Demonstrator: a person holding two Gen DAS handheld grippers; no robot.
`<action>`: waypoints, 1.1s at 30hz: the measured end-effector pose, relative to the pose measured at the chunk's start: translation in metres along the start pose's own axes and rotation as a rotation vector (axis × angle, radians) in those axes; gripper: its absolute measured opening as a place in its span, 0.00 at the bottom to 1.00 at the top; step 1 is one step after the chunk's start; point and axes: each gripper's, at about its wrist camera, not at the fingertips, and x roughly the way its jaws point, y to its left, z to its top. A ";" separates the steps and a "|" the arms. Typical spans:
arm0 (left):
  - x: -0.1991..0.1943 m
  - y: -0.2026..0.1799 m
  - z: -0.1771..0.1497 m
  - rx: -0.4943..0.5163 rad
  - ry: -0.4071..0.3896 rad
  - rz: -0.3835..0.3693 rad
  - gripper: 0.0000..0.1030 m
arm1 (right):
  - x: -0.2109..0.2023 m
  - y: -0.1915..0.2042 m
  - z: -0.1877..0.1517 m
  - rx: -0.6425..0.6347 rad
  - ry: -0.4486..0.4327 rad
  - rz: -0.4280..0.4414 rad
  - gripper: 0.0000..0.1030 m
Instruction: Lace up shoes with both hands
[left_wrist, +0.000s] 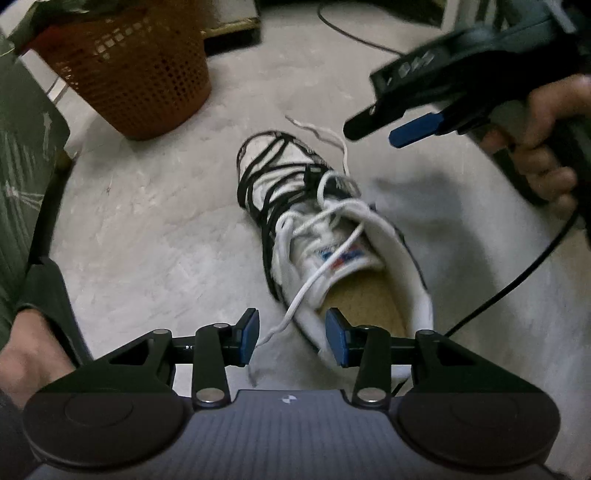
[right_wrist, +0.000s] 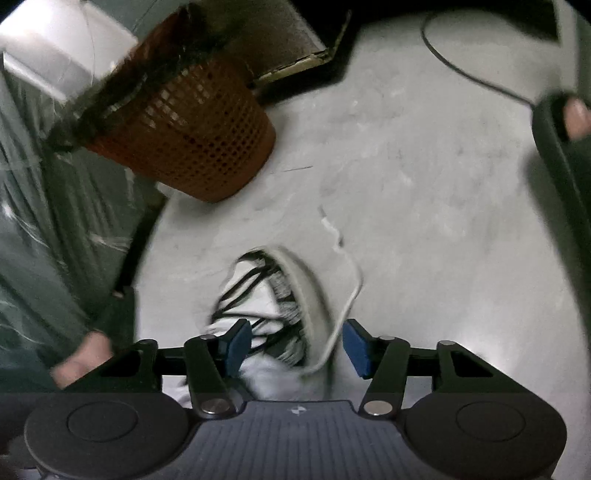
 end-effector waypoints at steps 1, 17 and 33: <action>0.000 -0.001 0.000 -0.012 -0.010 0.001 0.43 | 0.004 0.000 0.006 -0.027 0.000 -0.022 0.57; 0.007 0.008 -0.012 -0.163 -0.086 0.028 0.43 | 0.091 -0.001 0.078 -0.357 0.094 -0.159 0.33; 0.007 0.013 -0.016 -0.142 -0.109 -0.008 0.43 | 0.127 0.013 0.082 -0.461 0.135 -0.163 0.04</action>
